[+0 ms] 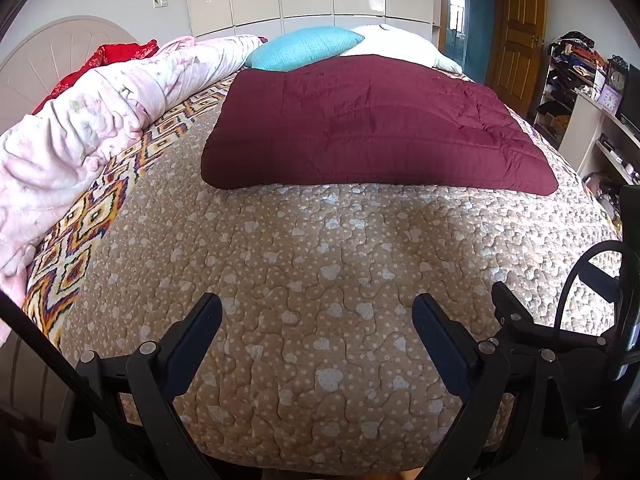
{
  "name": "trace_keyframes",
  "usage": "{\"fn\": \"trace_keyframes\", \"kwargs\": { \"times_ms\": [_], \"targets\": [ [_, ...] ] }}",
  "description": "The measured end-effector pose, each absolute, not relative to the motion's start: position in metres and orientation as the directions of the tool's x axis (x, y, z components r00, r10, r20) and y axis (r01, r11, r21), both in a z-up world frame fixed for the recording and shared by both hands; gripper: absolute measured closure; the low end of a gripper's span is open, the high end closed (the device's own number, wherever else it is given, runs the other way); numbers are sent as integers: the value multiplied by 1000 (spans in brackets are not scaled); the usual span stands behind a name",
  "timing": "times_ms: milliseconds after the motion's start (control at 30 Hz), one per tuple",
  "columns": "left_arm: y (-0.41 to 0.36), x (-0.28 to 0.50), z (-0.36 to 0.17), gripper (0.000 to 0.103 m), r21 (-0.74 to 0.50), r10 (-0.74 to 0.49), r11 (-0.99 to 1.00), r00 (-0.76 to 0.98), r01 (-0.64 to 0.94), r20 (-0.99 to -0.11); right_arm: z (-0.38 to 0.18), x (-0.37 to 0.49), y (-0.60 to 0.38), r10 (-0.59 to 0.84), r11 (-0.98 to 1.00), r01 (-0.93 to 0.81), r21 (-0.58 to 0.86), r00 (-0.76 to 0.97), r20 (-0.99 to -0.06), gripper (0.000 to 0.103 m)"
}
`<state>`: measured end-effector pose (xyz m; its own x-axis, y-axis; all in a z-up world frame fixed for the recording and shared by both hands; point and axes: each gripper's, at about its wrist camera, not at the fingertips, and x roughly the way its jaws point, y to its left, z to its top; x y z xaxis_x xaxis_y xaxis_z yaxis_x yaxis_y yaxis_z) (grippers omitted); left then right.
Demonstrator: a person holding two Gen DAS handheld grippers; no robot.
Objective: Fold large clothes
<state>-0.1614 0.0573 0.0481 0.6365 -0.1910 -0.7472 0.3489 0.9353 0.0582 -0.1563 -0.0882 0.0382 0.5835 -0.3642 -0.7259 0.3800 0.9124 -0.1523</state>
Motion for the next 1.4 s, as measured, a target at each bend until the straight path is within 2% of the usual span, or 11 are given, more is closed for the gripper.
{"fn": "trace_keyframes", "kwargs": {
  "times_ms": [1400],
  "targets": [
    [57, -157, 40, 8, 55, -186, 935, 615, 351, -767, 38, -159, -88, -351, 917, 377, -133, 599, -719, 0]
  ]
}}
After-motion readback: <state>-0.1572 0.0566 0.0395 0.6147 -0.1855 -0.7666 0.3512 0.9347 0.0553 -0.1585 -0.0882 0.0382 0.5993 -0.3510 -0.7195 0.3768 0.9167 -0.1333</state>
